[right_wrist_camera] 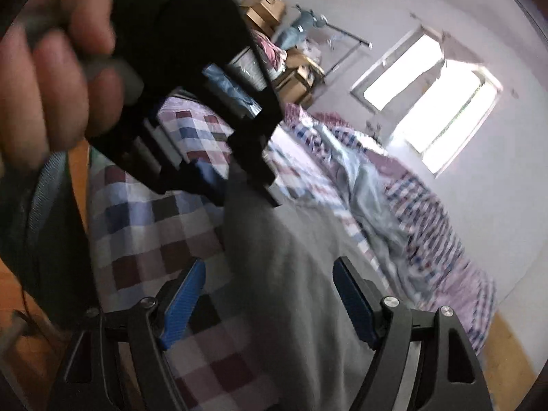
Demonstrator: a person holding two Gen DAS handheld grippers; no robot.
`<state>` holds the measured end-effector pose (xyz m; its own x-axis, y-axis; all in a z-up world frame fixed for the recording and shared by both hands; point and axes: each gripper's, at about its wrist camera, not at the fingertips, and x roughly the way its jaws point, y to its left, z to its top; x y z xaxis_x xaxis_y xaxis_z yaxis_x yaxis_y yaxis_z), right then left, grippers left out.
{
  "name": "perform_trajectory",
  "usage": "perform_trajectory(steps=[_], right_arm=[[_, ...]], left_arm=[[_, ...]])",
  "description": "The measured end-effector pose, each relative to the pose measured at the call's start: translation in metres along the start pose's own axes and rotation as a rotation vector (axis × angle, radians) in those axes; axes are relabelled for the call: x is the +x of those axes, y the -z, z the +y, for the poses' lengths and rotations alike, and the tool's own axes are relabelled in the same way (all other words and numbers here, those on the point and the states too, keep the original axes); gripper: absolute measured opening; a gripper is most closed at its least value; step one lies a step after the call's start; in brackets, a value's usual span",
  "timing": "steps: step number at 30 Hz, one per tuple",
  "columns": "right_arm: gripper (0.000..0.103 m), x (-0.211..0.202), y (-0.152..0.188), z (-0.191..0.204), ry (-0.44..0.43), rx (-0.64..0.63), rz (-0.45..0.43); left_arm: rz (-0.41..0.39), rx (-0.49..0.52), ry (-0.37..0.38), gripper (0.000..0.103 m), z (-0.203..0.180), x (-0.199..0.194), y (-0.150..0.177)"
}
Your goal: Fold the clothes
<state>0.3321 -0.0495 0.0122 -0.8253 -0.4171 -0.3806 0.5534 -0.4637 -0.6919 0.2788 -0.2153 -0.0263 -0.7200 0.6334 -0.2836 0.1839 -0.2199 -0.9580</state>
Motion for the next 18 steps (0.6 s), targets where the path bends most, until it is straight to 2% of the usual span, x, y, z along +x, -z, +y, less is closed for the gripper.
perform_trajectory(steps=[4, 9, 10, 11, 12, 13, 17, 18], right_arm=[[0.08, 0.013, -0.001, 0.006, 0.073, -0.06, -0.016], [0.079, 0.03, -0.005, 0.004, 0.1, -0.075, -0.009], [0.073, 0.033, -0.007, 0.002, 0.1, -0.069, -0.007], [0.063, 0.036, -0.008, -0.001, 0.099, -0.062, -0.006], [0.035, 0.038, -0.009, -0.003, 0.099, -0.056, 0.0], [0.024, 0.04, -0.01, -0.004, 0.092, -0.05, 0.011], [0.018, 0.044, -0.015, -0.011, 0.058, -0.019, 0.028], [0.016, 0.045, -0.016, -0.013, 0.055, -0.013, 0.03]], left_arm=[[0.003, -0.007, 0.027, 0.014, -0.001, -0.002, 0.0], [0.011, -0.006, 0.053, 0.014, -0.003, -0.005, 0.002], [0.012, -0.006, 0.059, 0.014, -0.004, -0.006, 0.002], [0.014, -0.006, 0.064, 0.014, -0.004, -0.006, 0.002], [0.014, -0.008, 0.066, 0.014, -0.004, -0.007, 0.002], [0.013, -0.01, 0.066, 0.014, -0.004, -0.007, 0.002], [0.007, -0.007, 0.066, 0.014, -0.006, -0.007, 0.001], [0.005, -0.004, 0.065, 0.017, -0.007, -0.007, 0.001]])
